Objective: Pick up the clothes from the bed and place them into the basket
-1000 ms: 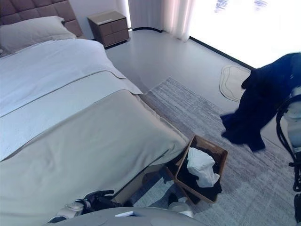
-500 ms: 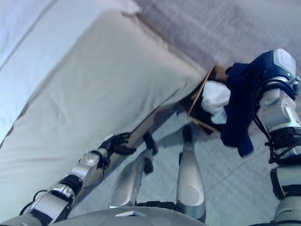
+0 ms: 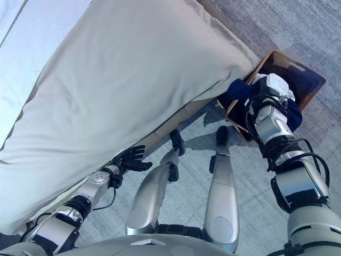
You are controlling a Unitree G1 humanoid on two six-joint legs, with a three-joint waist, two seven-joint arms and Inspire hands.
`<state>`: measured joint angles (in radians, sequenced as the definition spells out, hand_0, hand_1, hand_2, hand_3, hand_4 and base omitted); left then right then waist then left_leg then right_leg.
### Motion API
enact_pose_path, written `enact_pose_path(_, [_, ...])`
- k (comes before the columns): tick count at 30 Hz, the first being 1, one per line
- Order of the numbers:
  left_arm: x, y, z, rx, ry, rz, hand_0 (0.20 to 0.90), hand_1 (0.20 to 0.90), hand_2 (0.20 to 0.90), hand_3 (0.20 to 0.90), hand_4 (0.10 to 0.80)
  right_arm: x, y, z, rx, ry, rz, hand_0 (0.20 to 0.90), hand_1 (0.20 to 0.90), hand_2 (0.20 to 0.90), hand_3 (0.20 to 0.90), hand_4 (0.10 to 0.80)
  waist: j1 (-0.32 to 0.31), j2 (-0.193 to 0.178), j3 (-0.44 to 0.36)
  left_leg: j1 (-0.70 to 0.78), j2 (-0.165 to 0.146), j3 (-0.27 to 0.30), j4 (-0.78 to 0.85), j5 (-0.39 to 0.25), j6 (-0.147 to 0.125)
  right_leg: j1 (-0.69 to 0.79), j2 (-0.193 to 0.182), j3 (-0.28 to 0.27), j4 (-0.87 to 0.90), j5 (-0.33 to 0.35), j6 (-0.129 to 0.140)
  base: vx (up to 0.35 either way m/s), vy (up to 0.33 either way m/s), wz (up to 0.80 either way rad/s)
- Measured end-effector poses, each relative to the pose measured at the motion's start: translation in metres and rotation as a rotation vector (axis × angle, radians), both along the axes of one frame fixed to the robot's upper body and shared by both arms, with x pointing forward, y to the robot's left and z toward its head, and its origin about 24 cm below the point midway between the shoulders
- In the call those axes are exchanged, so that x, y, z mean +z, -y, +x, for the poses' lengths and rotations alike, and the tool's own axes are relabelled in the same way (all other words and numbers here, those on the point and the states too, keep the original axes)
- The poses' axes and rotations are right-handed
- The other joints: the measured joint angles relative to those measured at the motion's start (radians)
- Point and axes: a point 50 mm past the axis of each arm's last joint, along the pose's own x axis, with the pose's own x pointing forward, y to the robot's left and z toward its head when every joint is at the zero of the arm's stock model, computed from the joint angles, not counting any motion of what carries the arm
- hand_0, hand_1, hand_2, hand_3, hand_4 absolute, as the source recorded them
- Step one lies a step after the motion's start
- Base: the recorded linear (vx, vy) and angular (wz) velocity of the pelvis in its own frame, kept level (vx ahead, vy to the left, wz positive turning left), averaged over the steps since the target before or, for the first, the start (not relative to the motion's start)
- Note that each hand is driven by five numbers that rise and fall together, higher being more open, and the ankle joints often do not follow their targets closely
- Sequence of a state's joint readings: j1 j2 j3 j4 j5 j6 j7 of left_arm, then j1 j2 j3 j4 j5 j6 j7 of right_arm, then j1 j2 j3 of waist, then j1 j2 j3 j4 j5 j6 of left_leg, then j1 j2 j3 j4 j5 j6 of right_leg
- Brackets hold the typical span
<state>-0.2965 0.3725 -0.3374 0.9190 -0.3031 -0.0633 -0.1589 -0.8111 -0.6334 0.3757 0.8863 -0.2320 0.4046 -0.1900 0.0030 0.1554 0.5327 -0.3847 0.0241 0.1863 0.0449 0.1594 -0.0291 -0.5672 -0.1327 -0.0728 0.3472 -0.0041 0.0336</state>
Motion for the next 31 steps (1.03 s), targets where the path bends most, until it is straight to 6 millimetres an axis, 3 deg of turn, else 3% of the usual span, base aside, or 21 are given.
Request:
enact_pose_path(6, [0.0,0.005,0.0,-0.009,0.003,-0.014,0.9,0.9,0.9,0.9,0.8,-0.048,0.005,-0.02,-0.134,-0.106,0.077,0.9,0.9,0.9,0.9,0.8,-0.005,0.002,-0.001,0.061,0.011,-0.033,-0.055,0.03,-0.006,0.071,0.007,-0.04,-0.035,-0.004,-0.002,-0.033,0.035,0.14])
enact_pose_path(11, [-0.009,0.012,-0.007,-0.032,-0.038,-0.006,0.9,0.9,0.9,0.9,0.8,-0.1,0.015,-0.058,-0.249,-0.15,0.195,0.9,0.9,0.9,0.9,0.8,-0.003,0.005,-0.003,0.151,0.033,-0.061,-0.091,0.018,-0.013,0.191,0.019,-0.075,-0.095,-0.009,-0.001,0.09,0.07,0.14])
enact_pose_path(17, [-0.035,0.013,-0.041,-0.001,-0.181,-0.018,0.9,0.9,0.9,0.9,0.8,-0.176,0.025,-0.144,-0.379,-0.303,0.311,0.9,0.9,0.9,0.9,0.8,-0.007,0.004,-0.085,0.275,0.045,-0.079,-0.124,-0.005,-0.011,0.368,0.041,-0.099,-0.208,-0.001,0.006,0.153,0.117,0.07])
enact_pose_path(19, [-0.049,0.008,-0.066,0.004,-0.267,0.001,0.9,0.9,0.9,0.9,0.8,-0.204,0.021,-0.184,-0.421,-0.404,0.333,0.9,0.9,0.9,0.9,0.8,-0.007,-0.023,-0.197,0.296,0.045,-0.082,-0.131,-0.018,-0.009,0.412,0.047,-0.104,-0.256,0.004,0.004,0.221,0.211,0.09])
enact_pose_path(21, [-0.059,0.003,-0.082,0.02,-0.337,0.013,0.9,0.9,0.9,0.9,0.8,-0.219,0.014,-0.207,-0.446,-0.449,0.365,0.9,0.9,0.9,0.9,0.8,-0.012,-0.052,-0.229,0.371,0.045,-0.082,-0.133,-0.024,-0.004,0.516,0.058,-0.108,-0.316,0.02,0.011,0.162,0.172,0.03])
enact_pose_path(23, [-0.07,-0.006,-0.11,0.038,-0.423,0.032,0.9,0.9,0.9,0.9,0.8,-0.238,-0.001,-0.236,-0.447,-0.523,0.394,0.9,0.9,0.9,0.9,0.8,-0.013,-0.106,-0.35,0.397,0.045,-0.079,-0.135,-0.051,-0.013,0.567,0.064,-0.109,-0.379,0.02,0.011,0.104,0.19,-0.02])
enact_pose_path(27, [-0.076,-0.014,-0.128,0.075,-0.498,0.015,0.9,0.9,0.9,0.9,0.8,-0.251,-0.021,-0.25,-0.376,-0.58,0.476,0.9,0.9,0.9,0.9,0.8,-0.022,-0.176,-0.421,0.439,0.04,-0.077,-0.134,-0.067,-0.017,0.633,0.071,-0.11,-0.435,0.035,0.017,0.033,0.177,0.0])
enact_pose_path(31, [-0.08,-0.018,-0.14,0.1,-0.547,0.005,0.9,0.9,0.9,0.9,0.8,-0.259,-0.043,-0.25,-0.266,-0.602,0.619,0.9,0.9,0.9,0.9,0.8,-0.03,-0.181,-0.437,0.464,0.041,-0.063,-0.138,-0.078,-0.015,0.652,0.072,-0.098,-0.438,0.035,0.017,-0.005,0.14,-0.09])
